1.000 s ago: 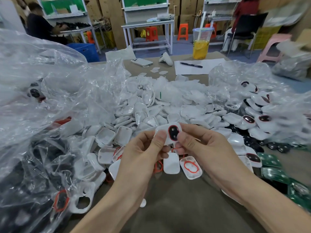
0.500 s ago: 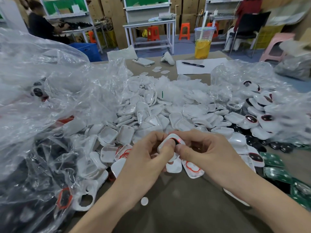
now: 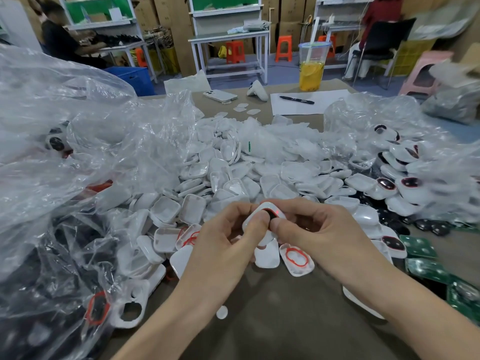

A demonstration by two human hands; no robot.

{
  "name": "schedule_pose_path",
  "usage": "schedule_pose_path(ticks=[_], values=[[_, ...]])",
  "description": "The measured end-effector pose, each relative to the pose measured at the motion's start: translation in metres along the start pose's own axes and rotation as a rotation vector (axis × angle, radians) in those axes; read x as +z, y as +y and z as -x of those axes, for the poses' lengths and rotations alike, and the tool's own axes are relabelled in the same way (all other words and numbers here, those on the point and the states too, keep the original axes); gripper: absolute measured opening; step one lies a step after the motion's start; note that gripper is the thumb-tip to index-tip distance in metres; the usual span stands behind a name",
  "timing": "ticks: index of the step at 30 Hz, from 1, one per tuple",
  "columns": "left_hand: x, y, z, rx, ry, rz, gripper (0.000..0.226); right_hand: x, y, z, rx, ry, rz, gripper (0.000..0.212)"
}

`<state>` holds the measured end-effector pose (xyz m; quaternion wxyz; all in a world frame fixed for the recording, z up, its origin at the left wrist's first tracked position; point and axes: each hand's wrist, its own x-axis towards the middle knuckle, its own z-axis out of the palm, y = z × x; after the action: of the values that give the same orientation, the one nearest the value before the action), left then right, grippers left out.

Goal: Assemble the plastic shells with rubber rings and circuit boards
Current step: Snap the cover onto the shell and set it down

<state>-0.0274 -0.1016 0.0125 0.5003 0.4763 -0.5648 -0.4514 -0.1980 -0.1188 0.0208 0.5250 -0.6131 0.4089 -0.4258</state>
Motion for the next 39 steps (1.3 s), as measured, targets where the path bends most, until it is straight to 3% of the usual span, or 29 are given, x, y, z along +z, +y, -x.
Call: schedule_pose_path(ticks=[6, 10, 25, 31, 39], values=[[-0.003, 0.003, 0.001, -0.016, -0.067, 0.015, 0.027, -0.001, -0.006, -0.001, 0.052, 0.082, -0.228, 0.033], [-0.003, 0.001, 0.0, -0.033, -0.054, 0.011, 0.016, -0.001, -0.004, -0.003, 0.039, 0.07, -0.226, 0.032], [-0.001, -0.002, 0.001, -0.007, -0.011, -0.02, 0.013, -0.002, 0.007, -0.002, -0.017, -0.029, -0.088, 0.025], [-0.004, -0.001, 0.002, -0.005, -0.057, -0.076, 0.033, 0.003, 0.014, -0.003, -0.056, 0.02, -0.036, 0.029], [-0.001, -0.003, 0.002, 0.017, -0.02, -0.041, 0.016, -0.003, 0.016, -0.007, -0.057, 0.002, -0.087, 0.025]])
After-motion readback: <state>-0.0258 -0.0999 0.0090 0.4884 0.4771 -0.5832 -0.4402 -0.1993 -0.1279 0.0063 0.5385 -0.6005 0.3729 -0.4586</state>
